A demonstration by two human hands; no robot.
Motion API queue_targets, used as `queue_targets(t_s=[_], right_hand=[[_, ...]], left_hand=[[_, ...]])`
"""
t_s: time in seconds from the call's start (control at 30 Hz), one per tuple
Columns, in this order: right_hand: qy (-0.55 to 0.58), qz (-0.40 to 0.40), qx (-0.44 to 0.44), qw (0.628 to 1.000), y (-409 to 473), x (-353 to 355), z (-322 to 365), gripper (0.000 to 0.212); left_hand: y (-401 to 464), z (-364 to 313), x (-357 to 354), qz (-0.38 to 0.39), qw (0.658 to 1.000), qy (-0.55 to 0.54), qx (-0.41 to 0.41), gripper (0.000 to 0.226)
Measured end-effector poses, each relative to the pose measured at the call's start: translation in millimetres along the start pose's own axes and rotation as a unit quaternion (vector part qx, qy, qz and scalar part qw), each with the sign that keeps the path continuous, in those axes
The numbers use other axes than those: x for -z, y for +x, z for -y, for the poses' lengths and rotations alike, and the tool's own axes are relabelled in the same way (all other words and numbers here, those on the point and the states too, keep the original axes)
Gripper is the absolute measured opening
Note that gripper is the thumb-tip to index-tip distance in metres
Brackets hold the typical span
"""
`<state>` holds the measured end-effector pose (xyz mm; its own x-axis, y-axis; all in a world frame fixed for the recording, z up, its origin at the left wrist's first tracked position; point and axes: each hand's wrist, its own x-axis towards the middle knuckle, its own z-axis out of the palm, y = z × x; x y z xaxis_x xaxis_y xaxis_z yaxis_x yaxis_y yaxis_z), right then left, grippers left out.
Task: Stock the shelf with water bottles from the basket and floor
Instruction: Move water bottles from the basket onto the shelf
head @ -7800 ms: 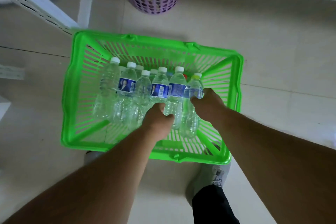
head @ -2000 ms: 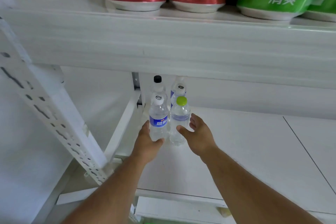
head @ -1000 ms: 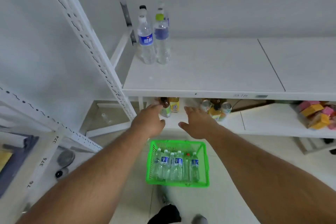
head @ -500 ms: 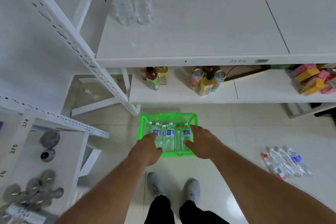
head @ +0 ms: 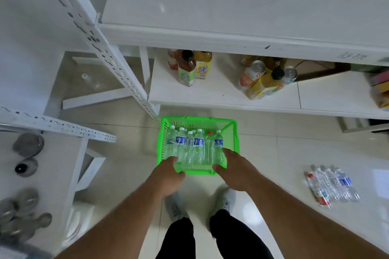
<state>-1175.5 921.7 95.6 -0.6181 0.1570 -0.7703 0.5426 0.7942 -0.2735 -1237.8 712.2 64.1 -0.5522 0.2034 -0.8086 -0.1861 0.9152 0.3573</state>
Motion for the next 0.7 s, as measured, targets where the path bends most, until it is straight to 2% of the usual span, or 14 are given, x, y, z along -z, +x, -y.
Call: queue_targets(t_s=[0.23,0.37,0.47,0.6,0.7], right_hand=[[0.048,0.01,-0.012,0.999,171.8,-55.0,-21.7,0.076],[0.126,0.004,-0.081,0.989,289.7,-119.0,-52.6,0.075],[0.187,-0.02,-0.132,0.973,368.3,-170.4,-75.9,0.079],[0.181,-0.031,-0.155,0.971,443.4,-206.6,-91.7,0.062],[0.219,-0.058,-0.159,0.961,486.7,-225.5,-98.4,0.089]], left_hand=[[148.3,33.0,-61.4,-0.019,0.994,-0.093,0.047,0.06],[249.5,58.5,-122.3,-0.037,0.986,-0.141,0.075,0.058],[315.9,76.9,-163.4,-0.047,0.988,-0.126,0.082,0.055],[388.0,97.2,-204.9,-0.046,0.987,-0.125,0.09,0.056],[421.8,105.1,-226.5,-0.045,0.983,-0.147,0.098,0.058]])
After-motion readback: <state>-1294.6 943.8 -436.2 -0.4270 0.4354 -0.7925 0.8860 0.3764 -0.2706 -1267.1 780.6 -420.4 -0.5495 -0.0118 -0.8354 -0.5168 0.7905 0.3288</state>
